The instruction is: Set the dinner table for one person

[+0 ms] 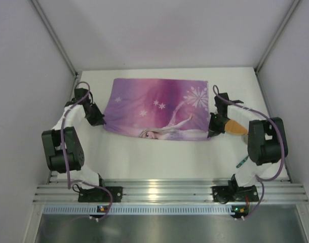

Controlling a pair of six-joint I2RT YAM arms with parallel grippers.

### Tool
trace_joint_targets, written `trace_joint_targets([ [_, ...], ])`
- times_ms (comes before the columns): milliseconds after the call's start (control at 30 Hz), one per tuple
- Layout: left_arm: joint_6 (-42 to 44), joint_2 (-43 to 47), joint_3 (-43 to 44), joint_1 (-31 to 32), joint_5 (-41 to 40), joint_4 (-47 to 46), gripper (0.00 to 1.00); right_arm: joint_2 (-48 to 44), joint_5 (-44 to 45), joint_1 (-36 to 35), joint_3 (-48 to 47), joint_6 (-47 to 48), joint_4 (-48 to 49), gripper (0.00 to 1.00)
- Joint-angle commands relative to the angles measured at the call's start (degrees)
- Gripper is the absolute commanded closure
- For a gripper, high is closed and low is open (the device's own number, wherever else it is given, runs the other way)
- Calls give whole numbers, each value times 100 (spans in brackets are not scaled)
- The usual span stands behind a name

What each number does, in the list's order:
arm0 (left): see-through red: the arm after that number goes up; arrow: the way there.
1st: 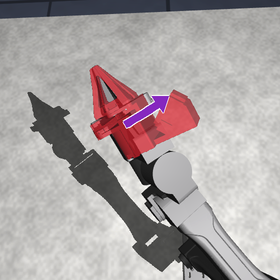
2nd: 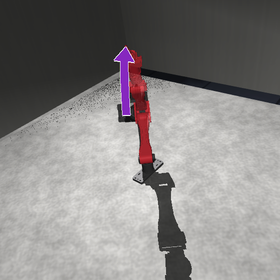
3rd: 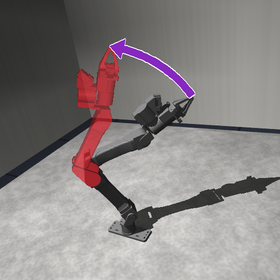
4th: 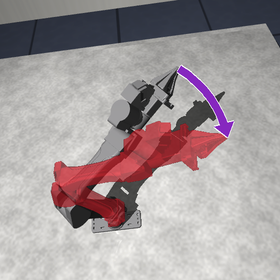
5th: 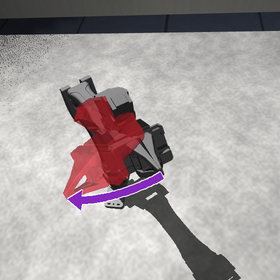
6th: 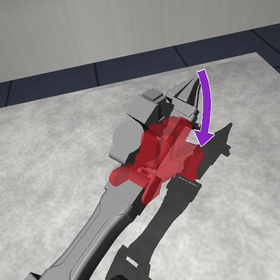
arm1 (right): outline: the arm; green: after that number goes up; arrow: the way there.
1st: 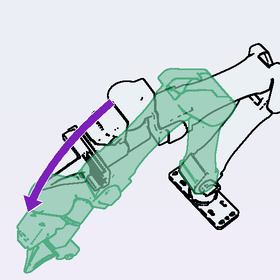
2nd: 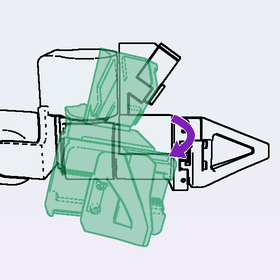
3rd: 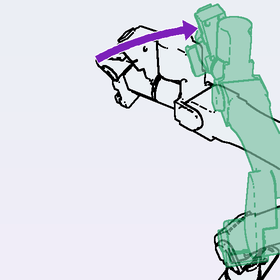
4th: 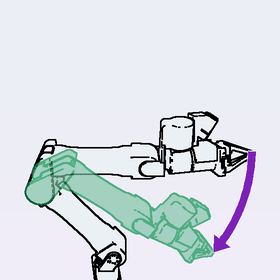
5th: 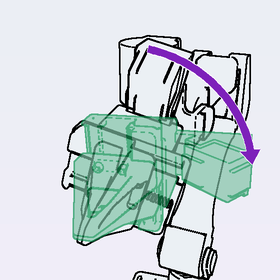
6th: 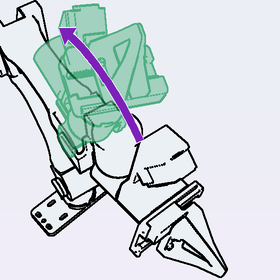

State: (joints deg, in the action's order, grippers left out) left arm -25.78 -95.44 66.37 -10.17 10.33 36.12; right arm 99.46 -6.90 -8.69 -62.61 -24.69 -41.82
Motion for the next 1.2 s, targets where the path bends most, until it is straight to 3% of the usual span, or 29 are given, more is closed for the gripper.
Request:
trace_joint_targets([
  [0, -67, 743, -378, -2, -224, 405, 100, -873, -312, -80, 380, -132, -492, 100],
  [200, -392, 1798, -1116, 7, -198, 826, 100, -1797, 221, 24, 1206, -80, -896, 100],
  [333, -480, 2441, -1495, 68, -171, 1072, 100, -1974, 302, 253, 1208, -124, -1222, 100],
  [400, -507, 2722, -1416, 130, -127, 1213, 99, -2027, 286, 367, 1216, -151, -1345, 83],
  [433, -533, 2784, -1399, 130, -154, 1248, 72, -2044, 250, 403, 1225, -150, -1372, 69],
  [467, -542, 2881, -1381, 112, -163, 1309, 58, -2079, 224, 429, 1225, -142, -1398, 36],
  [500, -568, 2917, -1381, 130, -163, 1406, 43, -2132, 241, 464, 1207, -133, -1477, 17],
  [533, -577, 2960, -1381, 121, -163, 1459, 13, -2167, 285, 491, 1181, -142, -1530, 8],
  [567, -595, 3057, -1381, 130, -163, 1520, 2, -2281, 320, 552, 1146, -133, -1609, 2],
  [833, -437, 3497, -1232, 112, -338, 1776, 2, -2801, 1084, 702, -22, 8, -1935, 1],
  [1000, -340, 3392, -1205, 130, -461, 1680, 2, -2353, 804, 825, -497, -28, -1768, 2],
  [1167, -174, 3084, -1170, 130, -497, 1547, 4, -1371, 909, 1447, -1488, 104, -1925, 0],
])
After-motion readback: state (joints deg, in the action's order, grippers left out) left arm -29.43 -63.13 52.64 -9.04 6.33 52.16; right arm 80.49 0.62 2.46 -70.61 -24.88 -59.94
